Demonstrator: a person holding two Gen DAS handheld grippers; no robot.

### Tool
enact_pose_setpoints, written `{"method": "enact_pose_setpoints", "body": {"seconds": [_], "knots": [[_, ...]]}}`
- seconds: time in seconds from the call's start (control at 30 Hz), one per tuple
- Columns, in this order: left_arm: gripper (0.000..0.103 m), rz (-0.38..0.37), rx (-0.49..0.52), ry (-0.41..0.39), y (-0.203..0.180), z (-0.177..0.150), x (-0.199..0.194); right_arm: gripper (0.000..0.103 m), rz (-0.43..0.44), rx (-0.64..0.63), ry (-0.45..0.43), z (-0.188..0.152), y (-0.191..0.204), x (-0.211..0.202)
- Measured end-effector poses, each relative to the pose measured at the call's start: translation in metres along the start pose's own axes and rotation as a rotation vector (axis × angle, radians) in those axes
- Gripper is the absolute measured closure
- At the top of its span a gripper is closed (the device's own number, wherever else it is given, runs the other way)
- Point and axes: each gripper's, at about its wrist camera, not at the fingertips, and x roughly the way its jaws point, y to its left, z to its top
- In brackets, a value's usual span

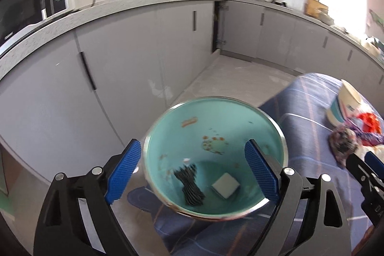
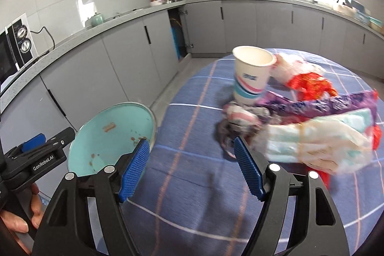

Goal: Collect trash
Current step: 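Move both tools back toward the trash pile on the table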

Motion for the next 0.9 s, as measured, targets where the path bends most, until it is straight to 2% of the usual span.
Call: {"method": "enact_pose_setpoints", "body": {"seconds": [0.33, 0.43, 0.9], "knots": [[0.016, -0.106, 0.089, -0.016, -0.050, -0.010, -0.021, 0.030, -0.078, 0.065, -0.059, -0.013, -0.042, -0.040], [0.016, -0.164, 0.117, -0.019, -0.070, -0.013, -0.027, 0.030, -0.115, 0.086, -0.079, -0.018, -0.059, -0.051], [0.017, -0.317, 0.250, -0.058, -0.153, -0.024, -0.041, 0.031, -0.279, 0.189, -0.103, -0.032, -0.142, -0.086]]}}
